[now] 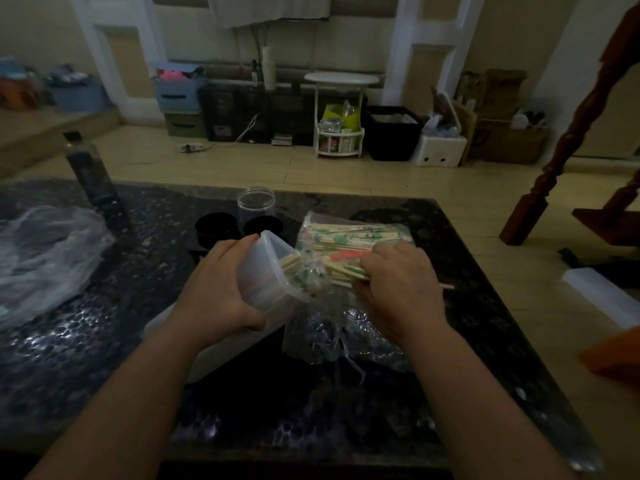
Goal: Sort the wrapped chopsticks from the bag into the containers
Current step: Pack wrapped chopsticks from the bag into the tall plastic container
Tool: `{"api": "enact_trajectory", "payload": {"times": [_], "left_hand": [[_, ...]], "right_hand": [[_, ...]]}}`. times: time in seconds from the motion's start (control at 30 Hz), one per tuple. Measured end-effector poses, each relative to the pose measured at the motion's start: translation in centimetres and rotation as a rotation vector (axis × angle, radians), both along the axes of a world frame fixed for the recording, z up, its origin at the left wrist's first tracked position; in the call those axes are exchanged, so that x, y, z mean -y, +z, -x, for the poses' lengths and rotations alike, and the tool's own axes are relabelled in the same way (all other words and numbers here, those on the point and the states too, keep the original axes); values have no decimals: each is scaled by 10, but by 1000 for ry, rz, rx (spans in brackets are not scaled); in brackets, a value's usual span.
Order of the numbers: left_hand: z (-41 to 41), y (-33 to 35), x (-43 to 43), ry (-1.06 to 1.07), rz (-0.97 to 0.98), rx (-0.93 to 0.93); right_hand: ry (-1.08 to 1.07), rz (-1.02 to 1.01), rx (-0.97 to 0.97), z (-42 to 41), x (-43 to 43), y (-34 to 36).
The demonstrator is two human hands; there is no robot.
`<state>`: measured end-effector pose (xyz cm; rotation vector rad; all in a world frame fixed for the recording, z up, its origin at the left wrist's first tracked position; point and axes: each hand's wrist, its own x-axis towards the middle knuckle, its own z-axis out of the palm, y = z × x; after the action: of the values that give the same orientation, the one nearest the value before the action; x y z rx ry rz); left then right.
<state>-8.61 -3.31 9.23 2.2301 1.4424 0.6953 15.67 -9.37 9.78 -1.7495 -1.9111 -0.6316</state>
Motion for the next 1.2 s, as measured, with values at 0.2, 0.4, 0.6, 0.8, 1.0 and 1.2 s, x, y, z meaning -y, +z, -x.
{"api": "enact_trajectory", "payload": {"times": [0.2,0.4,0.6,0.8,1.0,1.2], "left_hand": [[-2,-3,0,-39,8,-19],[-7,-6,-3,-62,-9,-38],[-7,-7,-4,-68,-24,-40],[-10,-7,-4,-93,-18,-50],[-9,-8,-2,-128,-11,-60],[-11,-12,-1,-164,-15,-57]], "right_hand": [[-60,-159,-234,3,-1,-7],[162,-261,-685,13,-2,-10],[280,-272,-1085,25,-5,-4],[301,-89,-1443,43,0,-2],[279,102,-1493,40,1,3],[367,459,-1684,34,-4,0]]}}
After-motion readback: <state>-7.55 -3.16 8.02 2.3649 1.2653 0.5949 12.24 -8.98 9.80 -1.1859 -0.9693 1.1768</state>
